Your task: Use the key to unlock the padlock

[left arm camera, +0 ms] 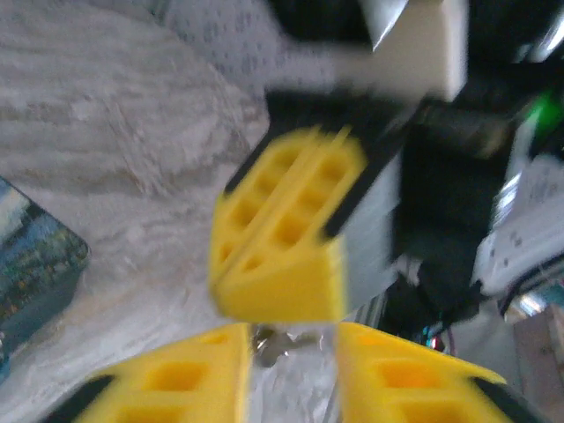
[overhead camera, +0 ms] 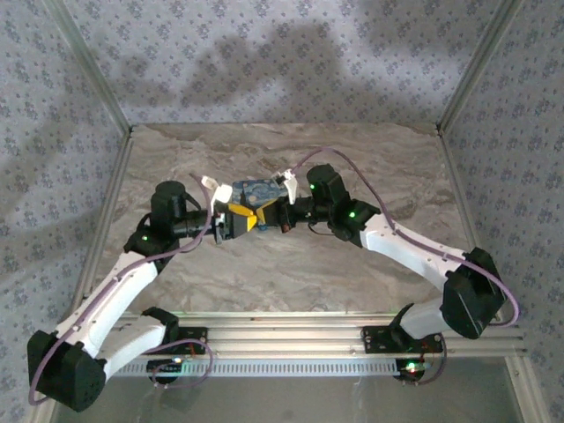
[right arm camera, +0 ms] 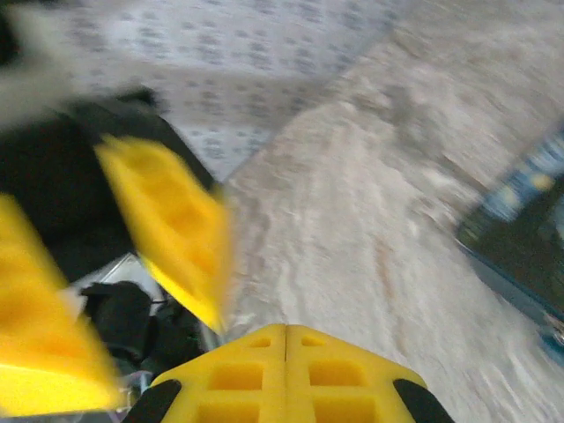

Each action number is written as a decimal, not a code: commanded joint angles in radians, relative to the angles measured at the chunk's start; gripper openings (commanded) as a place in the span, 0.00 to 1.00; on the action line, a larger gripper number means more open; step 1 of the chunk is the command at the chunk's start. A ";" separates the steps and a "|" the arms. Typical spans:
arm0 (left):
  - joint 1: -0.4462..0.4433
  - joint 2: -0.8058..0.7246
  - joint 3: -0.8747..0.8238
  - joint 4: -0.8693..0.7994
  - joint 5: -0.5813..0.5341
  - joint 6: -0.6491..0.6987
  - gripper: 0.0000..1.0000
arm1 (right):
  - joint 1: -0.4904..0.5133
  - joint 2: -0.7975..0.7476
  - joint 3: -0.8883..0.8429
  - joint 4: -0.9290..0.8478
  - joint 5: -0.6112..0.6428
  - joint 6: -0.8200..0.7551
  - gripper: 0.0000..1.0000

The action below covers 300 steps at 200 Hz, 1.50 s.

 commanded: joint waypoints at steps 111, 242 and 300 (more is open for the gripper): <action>0.018 0.006 -0.185 0.506 -0.160 -0.549 0.53 | -0.009 0.012 -0.023 0.080 0.186 0.280 0.00; -0.063 0.222 -0.292 0.891 -0.313 -0.905 0.46 | -0.006 -0.005 -0.145 0.340 0.387 0.674 0.00; -0.107 0.251 -0.314 0.867 -0.418 -1.017 0.46 | 0.020 0.001 -0.166 0.399 0.445 0.695 0.00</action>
